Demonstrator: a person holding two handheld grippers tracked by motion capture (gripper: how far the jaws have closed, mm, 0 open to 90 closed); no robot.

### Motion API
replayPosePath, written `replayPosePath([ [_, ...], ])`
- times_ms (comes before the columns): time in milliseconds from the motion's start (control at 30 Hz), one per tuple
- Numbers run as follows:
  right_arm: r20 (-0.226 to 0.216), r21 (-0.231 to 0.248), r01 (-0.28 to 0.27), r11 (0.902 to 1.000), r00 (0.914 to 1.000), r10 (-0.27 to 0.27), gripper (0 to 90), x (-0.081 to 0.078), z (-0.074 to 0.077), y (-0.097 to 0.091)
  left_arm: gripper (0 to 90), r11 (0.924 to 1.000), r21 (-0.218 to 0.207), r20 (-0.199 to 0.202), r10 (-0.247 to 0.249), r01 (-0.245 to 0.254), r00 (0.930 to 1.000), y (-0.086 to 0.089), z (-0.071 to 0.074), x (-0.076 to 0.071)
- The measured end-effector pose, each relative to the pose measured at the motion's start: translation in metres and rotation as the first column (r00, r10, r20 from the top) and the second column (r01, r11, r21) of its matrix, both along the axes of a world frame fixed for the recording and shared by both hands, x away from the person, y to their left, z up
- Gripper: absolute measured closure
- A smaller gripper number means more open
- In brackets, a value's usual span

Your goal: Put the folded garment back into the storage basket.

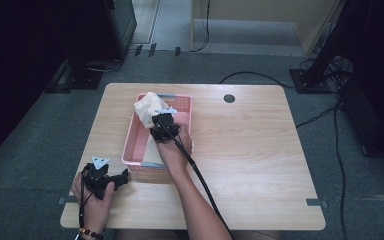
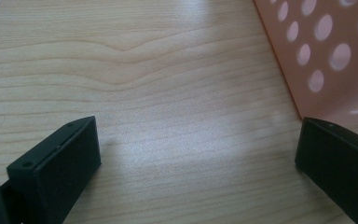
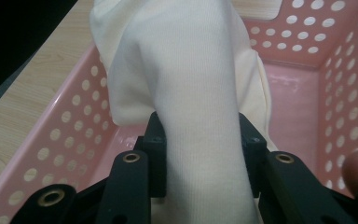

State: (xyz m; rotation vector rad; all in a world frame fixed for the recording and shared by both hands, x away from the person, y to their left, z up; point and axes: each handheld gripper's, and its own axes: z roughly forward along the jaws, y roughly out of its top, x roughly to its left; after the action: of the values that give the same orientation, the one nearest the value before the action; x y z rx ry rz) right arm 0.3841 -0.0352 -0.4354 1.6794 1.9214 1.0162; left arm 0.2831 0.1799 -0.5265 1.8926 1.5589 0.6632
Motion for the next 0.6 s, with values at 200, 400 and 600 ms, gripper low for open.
replayPosePath([
  [200,-0.022,0.000,0.006,1.0000,0.9997,-0.006,65.3,0.005,-0.005,0.006,0.0,1.0000,0.000,-0.002,-0.001,0.001,1.0000,0.000,0.000,0.000],
  [400,-0.045,0.003,-0.003,1.0000,0.9990,0.004,63.9,0.012,-0.018,0.008,0.0,1.0000,-0.001,-0.001,0.000,0.000,1.0000,0.000,0.000,0.000],
  [600,-0.060,0.020,-0.003,0.9998,0.9982,0.004,61.4,0.017,-0.023,0.007,0.0,1.0000,0.000,-0.001,0.000,0.000,1.0000,0.000,0.000,0.000],
])
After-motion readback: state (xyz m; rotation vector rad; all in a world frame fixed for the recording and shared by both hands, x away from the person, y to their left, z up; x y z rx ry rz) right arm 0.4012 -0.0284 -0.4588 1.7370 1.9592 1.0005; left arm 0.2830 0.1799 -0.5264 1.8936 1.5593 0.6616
